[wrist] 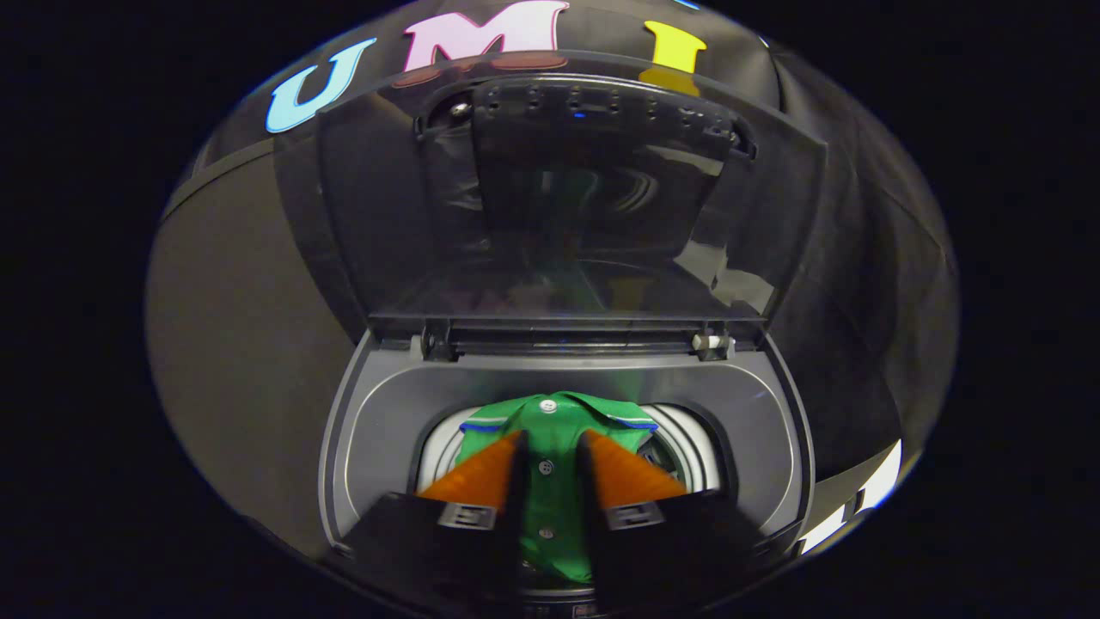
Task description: Put the clothes into the washing machine and then close the washing machine lid.
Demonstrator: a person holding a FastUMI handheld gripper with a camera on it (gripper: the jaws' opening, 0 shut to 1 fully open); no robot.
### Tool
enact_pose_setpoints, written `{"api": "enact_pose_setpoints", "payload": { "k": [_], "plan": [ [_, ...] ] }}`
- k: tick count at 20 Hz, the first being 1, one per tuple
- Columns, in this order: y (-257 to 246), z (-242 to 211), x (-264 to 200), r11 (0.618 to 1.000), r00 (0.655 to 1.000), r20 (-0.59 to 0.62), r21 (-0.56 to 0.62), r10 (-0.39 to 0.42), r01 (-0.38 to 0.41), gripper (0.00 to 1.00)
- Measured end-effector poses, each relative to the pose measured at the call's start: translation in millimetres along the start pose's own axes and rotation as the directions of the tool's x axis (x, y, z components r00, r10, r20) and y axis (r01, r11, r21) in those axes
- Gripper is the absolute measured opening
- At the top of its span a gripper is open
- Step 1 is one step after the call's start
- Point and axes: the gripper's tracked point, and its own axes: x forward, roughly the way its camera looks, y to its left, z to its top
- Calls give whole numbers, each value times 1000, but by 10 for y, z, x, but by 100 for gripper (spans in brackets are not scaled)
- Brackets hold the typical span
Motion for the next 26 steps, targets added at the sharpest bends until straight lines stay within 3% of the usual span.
{"api": "enact_pose_setpoints", "payload": {
  "k": [2,3,9,17,26],
  "plan": [
    [-5,-6,-24,1000,1000,8,8,9,-9,97],
    [-4,27,-36,1000,1000,23,20,13,-14,100],
    [18,263,-234,996,995,97,82,31,-39,100],
    [116,464,-531,997,989,140,62,42,-51,100],
    [88,1020,-1002,994,966,256,84,41,-65,100]
  ]
}}
